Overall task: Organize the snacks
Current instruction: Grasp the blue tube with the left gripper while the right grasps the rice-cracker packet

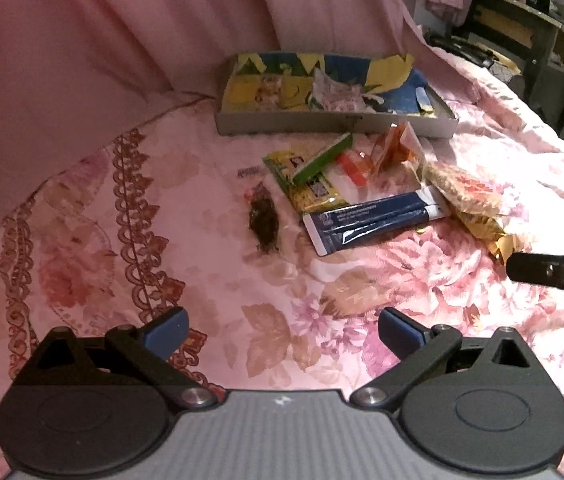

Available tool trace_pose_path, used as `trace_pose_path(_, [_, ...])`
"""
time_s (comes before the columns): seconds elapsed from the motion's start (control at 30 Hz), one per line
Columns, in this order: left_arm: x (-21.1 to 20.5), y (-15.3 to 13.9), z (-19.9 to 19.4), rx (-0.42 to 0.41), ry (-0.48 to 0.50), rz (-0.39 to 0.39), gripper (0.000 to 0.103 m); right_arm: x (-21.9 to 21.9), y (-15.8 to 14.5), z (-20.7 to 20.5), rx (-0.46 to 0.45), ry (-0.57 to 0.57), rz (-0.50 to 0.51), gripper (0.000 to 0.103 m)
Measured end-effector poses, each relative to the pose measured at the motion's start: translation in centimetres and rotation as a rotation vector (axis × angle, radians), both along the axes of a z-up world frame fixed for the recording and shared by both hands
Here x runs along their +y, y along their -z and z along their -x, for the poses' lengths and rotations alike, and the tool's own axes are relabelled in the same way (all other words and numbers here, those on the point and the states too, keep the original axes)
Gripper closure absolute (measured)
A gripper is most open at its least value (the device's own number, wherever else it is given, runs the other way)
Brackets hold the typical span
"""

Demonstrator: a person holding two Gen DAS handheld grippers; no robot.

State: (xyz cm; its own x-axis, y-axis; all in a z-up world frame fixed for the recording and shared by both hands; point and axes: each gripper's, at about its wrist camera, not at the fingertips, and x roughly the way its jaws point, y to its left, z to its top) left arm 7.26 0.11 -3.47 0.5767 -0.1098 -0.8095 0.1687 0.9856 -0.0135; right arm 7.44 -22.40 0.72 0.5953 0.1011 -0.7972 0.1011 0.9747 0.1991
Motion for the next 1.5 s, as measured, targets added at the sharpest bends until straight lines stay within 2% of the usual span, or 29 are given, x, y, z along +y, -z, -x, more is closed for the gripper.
trace_pose_path(0.27, [-0.7,1.5,-2.5,0.035,0.061,-0.014,0.000,-2.2,0.5,-3.8,0.087,0.042,-0.021,0.000])
trace_pose_path(0.43, [-1.8,2.0,-4.3,0.030,0.122,-0.031,0.000,-2.3,0.6,-5.4,0.050,-0.001,0.086,0.000])
trace_pose_path(0.57, [-3.1,1.7,-5.3,-0.056,0.210,-0.055,0.000,-2.1,1.3,-6.9,0.026,-0.023,0.147,0.000])
trace_pose_path(0.77, [-5.9,2.6,-6.5,-0.198,0.427,-0.104,0.000,-2.4,2.0,-10.2,0.005,-0.019,0.142,0.001])
trace_pose_path(1.0, [-9.2,5.2,-8.0,-0.267,0.648,-0.150,0.000,-3.0,3.2,-13.5,0.039,-0.002,0.125,0.001])
trace_pose_path(1.1, [-10.1,6.4,-9.0,-0.214,0.709,-0.144,0.002,-3.3,4.1,-14.2,0.071,0.004,0.113,0.001])
trace_pose_path(1.27, [-10.5,7.2,-10.8,-0.101,0.725,-0.082,0.016,-3.3,5.2,-14.9,0.111,0.017,0.079,0.001])
trace_pose_path(1.33, [-10.1,7.1,-11.5,-0.073,0.707,-0.055,0.034,-3.2,5.4,-15.0,0.121,0.017,0.071,0.001])
trace_pose_path(1.4, [-9.9,7.0,-12.1,-0.025,0.665,-0.042,0.043,-3.1,5.4,-15.0,0.127,0.018,0.064,0.005])
trace_pose_path(1.5, [-9.5,6.5,-12.5,0.032,0.625,-0.008,0.050,-3.2,5.5,-14.8,0.137,0.029,0.055,0.013])
